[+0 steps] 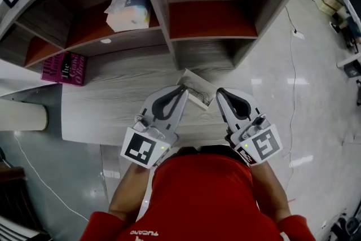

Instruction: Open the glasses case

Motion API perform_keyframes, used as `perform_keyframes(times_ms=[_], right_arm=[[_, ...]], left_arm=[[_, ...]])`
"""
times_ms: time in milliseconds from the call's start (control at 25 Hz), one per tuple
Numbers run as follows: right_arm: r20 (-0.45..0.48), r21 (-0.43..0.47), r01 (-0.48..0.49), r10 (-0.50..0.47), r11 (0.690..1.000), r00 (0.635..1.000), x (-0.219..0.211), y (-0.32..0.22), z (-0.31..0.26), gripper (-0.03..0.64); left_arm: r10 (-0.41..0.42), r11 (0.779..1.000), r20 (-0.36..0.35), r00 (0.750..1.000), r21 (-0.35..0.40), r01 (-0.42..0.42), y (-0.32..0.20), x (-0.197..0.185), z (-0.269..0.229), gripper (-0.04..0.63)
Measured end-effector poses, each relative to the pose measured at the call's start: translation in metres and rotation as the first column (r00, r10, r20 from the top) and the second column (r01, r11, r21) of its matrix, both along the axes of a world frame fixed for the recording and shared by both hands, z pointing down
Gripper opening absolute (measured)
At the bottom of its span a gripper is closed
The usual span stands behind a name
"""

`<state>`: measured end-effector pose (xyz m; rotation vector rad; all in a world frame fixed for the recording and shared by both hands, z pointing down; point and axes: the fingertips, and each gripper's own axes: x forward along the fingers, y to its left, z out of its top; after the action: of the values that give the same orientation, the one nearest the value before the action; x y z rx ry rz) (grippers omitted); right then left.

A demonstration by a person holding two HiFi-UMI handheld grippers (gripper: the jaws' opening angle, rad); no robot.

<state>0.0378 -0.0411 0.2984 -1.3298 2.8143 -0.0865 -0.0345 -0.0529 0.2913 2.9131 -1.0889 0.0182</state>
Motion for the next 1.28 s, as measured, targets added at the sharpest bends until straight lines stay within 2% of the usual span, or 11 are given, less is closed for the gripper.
perform_keyframes(times_ms=[200, 480, 1280], right_arm=[[0.037, 0.059, 0.005, -0.008, 0.998, 0.999, -0.007, 0.018, -0.022, 0.005], [0.046, 0.075, 0.026, -0.03, 0.997, 0.999, -0.016, 0.028, -0.027, 0.003], [0.027, 0.066, 0.04, -0.042, 0.997, 0.999, -0.016, 0.027, -0.021, 0.003]], left_arm=[[-0.031, 0.998, -0.034, 0.999, 0.06, 0.033, 0.01, -0.005, -0.014, 0.011], [-0.068, 0.994, -0.029, 0.997, 0.082, 0.071, 0.016, -0.012, -0.018, 0.009], [-0.063, 0.995, -0.019, 0.998, 0.072, 0.064, 0.017, -0.01, -0.014, 0.009]])
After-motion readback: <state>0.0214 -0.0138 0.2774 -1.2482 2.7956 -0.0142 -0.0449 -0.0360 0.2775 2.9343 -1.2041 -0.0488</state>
